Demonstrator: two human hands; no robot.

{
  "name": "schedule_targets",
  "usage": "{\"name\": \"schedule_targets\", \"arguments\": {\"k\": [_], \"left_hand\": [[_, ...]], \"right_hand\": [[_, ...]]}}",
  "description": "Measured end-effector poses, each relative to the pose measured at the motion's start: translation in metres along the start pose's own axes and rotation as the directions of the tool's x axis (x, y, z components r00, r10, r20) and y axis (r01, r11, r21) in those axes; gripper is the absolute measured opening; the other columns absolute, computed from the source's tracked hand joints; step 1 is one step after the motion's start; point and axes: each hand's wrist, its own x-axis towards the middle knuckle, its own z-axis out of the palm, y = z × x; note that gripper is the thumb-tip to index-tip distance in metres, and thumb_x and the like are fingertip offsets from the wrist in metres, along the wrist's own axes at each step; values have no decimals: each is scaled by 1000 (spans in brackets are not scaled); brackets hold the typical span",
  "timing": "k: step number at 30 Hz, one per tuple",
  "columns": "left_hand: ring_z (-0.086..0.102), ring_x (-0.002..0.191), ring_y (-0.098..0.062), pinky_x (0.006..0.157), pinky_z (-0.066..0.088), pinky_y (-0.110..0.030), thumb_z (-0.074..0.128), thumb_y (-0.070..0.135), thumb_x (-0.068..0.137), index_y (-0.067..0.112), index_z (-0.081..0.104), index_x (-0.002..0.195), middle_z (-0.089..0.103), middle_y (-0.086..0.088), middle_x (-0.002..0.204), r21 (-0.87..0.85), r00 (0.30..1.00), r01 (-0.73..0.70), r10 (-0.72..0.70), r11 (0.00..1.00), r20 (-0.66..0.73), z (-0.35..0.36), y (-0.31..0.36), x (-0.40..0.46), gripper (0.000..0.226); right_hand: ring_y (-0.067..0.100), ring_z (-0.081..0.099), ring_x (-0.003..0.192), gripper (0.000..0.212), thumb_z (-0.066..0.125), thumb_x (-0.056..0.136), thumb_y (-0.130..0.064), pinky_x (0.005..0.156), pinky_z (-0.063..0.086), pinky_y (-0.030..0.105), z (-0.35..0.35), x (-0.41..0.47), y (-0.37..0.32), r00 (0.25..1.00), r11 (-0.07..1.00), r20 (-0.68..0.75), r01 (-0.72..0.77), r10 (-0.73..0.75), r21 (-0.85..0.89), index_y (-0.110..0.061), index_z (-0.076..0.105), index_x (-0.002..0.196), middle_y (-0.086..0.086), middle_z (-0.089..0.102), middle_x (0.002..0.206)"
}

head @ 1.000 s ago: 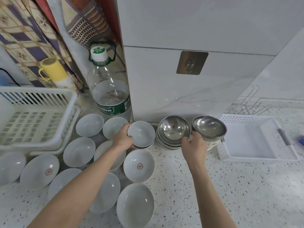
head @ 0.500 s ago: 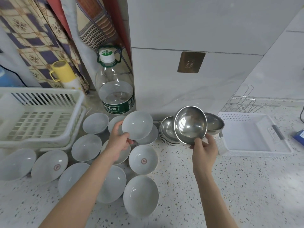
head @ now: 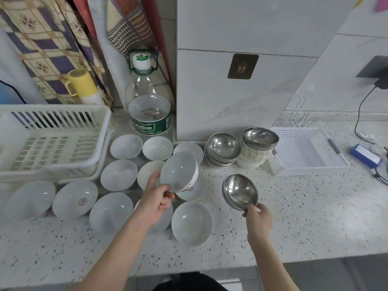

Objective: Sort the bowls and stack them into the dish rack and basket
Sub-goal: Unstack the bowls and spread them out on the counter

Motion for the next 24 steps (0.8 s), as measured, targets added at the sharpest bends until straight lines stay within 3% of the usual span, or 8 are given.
{"name": "schedule_targets", "arguments": {"k": [3,14,24], "left_hand": [[32,31,-5,33,21,-16,42,-5,96,27,46,135,48,-12,59,16,1000,2,-2,1000,-3,-7,-10,-8,50],[28,35,-9,35,25,-18,46,-2,92,41,54,115,56,-8,50,23,995,-22,24,1000,-92,-5,-37,-20,49],[37,42,-11,34,26,-18,46,-3,94,41,54,109,59,-7,49,-12,978,-43,39,999,-207,22,-50,-20,48]], "right_hand": [[17,59,72,38,52,91,-7,58,42,31,10,2,0,998,998,61,-19,22,-59,-5,52,129,12,66,77],[16,60,67,39,48,88,-4,54,42,29,31,29,0,983,976,183,14,26,-216,-6,50,127,13,66,81],[14,63,70,35,51,93,-18,58,45,30,36,46,1,957,969,291,67,5,-237,-13,47,128,9,69,85]]}}
